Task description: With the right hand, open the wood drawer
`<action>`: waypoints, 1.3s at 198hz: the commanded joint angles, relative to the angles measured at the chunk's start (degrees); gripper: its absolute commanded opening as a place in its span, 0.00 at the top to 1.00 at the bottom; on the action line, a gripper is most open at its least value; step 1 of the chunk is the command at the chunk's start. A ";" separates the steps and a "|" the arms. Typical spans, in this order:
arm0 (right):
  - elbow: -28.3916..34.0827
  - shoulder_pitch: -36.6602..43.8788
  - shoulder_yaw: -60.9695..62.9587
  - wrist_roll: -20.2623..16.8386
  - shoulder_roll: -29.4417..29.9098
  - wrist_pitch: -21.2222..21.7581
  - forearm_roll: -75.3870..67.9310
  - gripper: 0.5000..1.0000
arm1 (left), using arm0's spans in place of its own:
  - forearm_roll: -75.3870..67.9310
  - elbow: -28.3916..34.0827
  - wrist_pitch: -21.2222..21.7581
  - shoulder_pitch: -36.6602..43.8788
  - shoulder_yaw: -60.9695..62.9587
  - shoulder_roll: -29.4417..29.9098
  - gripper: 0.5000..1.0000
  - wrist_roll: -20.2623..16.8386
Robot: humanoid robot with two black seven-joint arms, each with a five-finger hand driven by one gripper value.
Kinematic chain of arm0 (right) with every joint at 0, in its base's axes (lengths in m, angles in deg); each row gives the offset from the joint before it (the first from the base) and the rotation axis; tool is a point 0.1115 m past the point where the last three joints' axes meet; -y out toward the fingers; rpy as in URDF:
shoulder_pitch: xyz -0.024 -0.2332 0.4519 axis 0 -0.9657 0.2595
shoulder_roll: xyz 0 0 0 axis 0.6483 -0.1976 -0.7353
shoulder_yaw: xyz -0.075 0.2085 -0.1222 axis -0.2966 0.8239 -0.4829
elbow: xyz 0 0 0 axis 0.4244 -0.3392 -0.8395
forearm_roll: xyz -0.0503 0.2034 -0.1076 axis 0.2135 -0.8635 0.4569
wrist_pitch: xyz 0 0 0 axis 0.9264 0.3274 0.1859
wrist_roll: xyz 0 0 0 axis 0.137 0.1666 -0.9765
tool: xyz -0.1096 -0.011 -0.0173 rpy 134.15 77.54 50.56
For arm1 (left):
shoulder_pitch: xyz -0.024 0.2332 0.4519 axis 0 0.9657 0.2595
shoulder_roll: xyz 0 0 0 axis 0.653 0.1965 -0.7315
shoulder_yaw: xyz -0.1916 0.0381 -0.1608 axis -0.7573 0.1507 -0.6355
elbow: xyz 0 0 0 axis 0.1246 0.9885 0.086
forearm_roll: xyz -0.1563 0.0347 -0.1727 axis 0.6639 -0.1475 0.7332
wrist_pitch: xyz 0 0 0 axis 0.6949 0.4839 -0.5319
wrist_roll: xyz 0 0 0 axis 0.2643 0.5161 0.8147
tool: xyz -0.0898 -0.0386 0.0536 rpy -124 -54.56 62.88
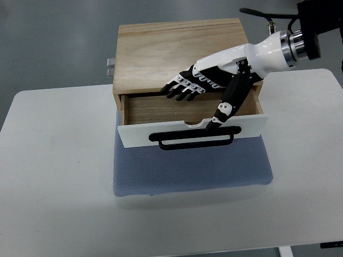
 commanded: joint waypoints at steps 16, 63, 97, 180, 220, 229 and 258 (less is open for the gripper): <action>-4.64 -0.81 5.26 1.53 -3.43 -7.87 -7.73 0.10 | 0.00 0.00 0.00 0.00 0.00 0.00 0.00 0.00; -17.03 -5.20 6.32 6.10 -5.01 -22.91 -15.29 0.10 | 0.00 0.00 0.00 0.00 0.00 0.00 0.00 0.00; -25.21 -10.56 6.58 9.79 -5.01 -25.81 -18.81 0.10 | 0.00 0.00 0.00 0.00 0.00 0.00 0.00 0.00; -37.77 -38.77 33.65 10.67 0.70 -25.54 -16.97 0.10 | 0.00 0.00 0.00 0.00 0.00 0.00 0.00 0.00; -42.26 -49.59 44.29 10.76 7.47 -25.37 -9.23 0.10 | 0.00 0.00 0.00 0.00 0.00 0.00 0.00 0.00; -42.43 -51.70 46.84 10.76 8.96 -25.37 -8.26 0.10 | 0.00 0.00 0.00 0.00 0.00 0.00 0.00 0.00; -42.52 -57.14 54.48 10.76 13.35 -25.28 -6.60 0.10 | 0.00 0.00 0.00 0.00 0.00 0.00 0.00 0.00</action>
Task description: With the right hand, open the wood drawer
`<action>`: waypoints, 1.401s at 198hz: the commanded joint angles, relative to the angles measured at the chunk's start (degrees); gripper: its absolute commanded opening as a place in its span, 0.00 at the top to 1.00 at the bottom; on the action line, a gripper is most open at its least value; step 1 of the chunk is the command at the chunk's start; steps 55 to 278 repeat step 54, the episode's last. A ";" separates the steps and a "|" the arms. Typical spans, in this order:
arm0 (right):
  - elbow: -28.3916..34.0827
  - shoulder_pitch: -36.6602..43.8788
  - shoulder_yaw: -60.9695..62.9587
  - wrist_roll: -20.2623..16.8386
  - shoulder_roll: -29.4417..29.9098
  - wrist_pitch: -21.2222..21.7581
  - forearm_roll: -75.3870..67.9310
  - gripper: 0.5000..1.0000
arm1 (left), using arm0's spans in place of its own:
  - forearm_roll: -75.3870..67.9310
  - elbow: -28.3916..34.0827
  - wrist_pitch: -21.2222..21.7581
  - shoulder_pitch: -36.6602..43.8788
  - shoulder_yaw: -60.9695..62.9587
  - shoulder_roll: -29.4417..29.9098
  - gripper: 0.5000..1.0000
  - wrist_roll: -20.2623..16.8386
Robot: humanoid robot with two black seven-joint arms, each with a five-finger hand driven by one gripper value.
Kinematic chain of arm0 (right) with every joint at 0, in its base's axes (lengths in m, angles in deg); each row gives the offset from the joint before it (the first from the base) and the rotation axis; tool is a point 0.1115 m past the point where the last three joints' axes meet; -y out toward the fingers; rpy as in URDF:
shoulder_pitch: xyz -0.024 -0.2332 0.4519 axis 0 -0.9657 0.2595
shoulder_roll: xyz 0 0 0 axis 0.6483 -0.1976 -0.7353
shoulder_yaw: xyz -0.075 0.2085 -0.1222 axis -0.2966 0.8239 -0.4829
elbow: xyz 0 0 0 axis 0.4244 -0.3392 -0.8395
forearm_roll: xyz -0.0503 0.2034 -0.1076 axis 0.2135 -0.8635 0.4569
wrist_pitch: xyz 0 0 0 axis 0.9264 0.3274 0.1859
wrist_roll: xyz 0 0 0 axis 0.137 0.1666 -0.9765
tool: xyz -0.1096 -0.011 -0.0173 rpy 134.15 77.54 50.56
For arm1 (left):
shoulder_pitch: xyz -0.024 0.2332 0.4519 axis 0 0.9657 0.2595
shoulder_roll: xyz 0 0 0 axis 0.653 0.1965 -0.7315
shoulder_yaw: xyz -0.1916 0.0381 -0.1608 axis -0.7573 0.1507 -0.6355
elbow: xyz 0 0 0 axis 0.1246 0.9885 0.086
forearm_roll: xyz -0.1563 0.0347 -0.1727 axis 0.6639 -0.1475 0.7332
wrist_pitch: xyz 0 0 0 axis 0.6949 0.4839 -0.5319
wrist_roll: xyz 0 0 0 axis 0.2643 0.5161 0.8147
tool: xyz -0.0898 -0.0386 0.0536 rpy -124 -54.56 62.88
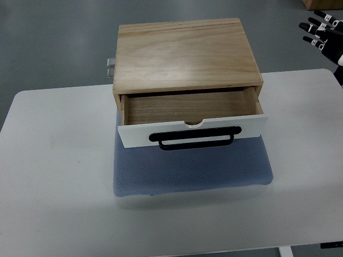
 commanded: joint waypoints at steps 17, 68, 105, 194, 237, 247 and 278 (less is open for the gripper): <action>-0.09 -5.95 8.14 0.02 5.41 0.04 1.96 0.10 | 0.00 0.00 0.00 0.00 0.00 0.00 0.00 0.00; -0.09 -10.26 13.59 0.11 9.10 0.13 4.42 0.10 | 0.00 0.00 0.00 -0.09 0.00 0.00 0.00 0.00; -0.09 -10.26 13.59 0.11 9.10 0.13 4.42 0.10 | 0.00 0.00 0.00 -0.09 0.00 0.00 0.00 0.00; -0.09 -10.26 13.59 0.11 9.10 0.13 4.42 0.10 | 0.00 0.00 0.00 -0.09 0.00 0.00 0.00 0.00; -0.09 -10.26 13.59 0.11 9.10 0.13 4.42 0.10 | 0.00 0.00 0.00 -0.09 0.00 0.00 0.00 0.00; -0.09 -10.26 13.59 0.11 9.10 0.13 4.42 0.10 | 0.00 0.00 0.00 -0.09 0.00 0.00 0.00 0.00; -0.09 -10.26 13.59 0.11 9.10 0.13 4.42 0.10 | 0.00 0.00 0.00 -0.09 0.00 0.00 0.00 0.00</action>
